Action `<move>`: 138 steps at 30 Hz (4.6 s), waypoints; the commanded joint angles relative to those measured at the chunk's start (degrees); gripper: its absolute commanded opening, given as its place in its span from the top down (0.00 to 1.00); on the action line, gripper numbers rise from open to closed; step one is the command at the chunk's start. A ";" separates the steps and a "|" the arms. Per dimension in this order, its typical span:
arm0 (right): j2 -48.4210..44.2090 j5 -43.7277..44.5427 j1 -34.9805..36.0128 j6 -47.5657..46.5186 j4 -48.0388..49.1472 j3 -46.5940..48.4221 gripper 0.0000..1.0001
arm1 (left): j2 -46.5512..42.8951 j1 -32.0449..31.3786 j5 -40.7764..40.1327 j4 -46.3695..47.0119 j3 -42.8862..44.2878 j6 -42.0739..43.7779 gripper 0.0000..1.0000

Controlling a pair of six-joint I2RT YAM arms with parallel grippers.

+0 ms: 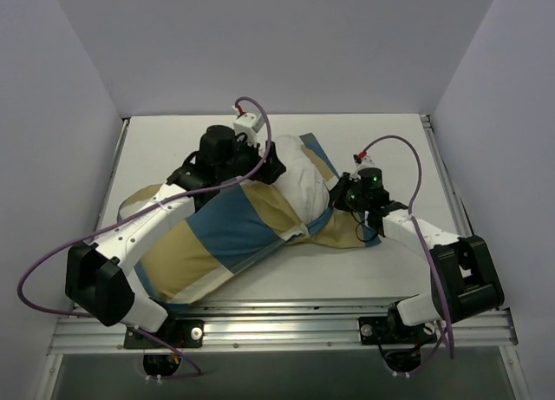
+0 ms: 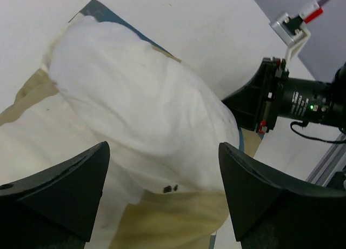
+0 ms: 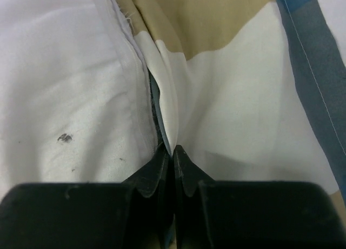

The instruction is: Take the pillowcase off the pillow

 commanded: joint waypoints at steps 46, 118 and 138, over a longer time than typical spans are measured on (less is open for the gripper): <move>-6.39 5.93 3.09 -1.90 -5.76 -1.44 1.00 | 15.69 -4.40 -21.91 14.15 1.26 -4.99 0.98; -4.47 16.56 27.35 -2.67 -17.43 10.20 1.00 | 6.48 5.18 -12.34 2.73 4.78 -6.33 0.03; 1.16 13.50 22.16 -7.69 -24.92 24.81 0.99 | -25.54 -0.60 -12.15 -2.03 -36.00 -16.17 0.11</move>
